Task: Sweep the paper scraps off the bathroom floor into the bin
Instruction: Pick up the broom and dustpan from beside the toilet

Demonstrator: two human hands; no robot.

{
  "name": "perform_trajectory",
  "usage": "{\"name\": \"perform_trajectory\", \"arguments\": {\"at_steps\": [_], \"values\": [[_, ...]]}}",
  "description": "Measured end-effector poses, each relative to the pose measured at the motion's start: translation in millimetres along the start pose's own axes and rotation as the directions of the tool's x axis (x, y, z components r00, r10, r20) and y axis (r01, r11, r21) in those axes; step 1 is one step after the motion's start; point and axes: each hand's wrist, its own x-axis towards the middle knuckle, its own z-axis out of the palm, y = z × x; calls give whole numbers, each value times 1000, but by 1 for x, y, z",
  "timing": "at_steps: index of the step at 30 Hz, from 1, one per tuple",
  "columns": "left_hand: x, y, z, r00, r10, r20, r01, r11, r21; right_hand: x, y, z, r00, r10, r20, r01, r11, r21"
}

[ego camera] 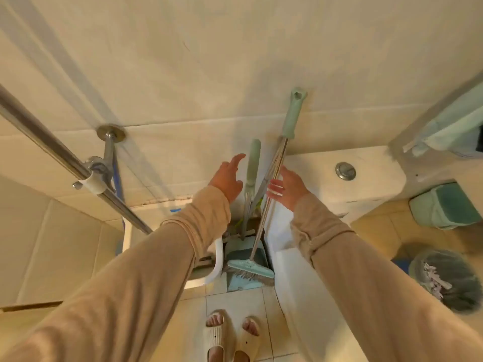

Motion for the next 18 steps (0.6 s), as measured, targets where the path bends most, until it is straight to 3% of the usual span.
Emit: {"name": "perform_trajectory", "arguments": {"at_steps": [6,9,12,15,18], "values": [[20,6,1,986,161,41,-166,926,339,32,-20,12,996,85,12,-86,979,182],[29,8,2,946,305,106,-307,749,587,41,-24,14,989,135,53,-144,963,230],[34,12,4,919,362,158,-370,649,664,40,-26,14,979,193,70,-205,951,232],[33,11,5,886,424,185,-407,522,750,36,-21,7,983,184,-16,-174,950,258],[26,11,8,871,372,321,-444,315,839,20,-5,-4,967,255,16,-237,873,427]]}}
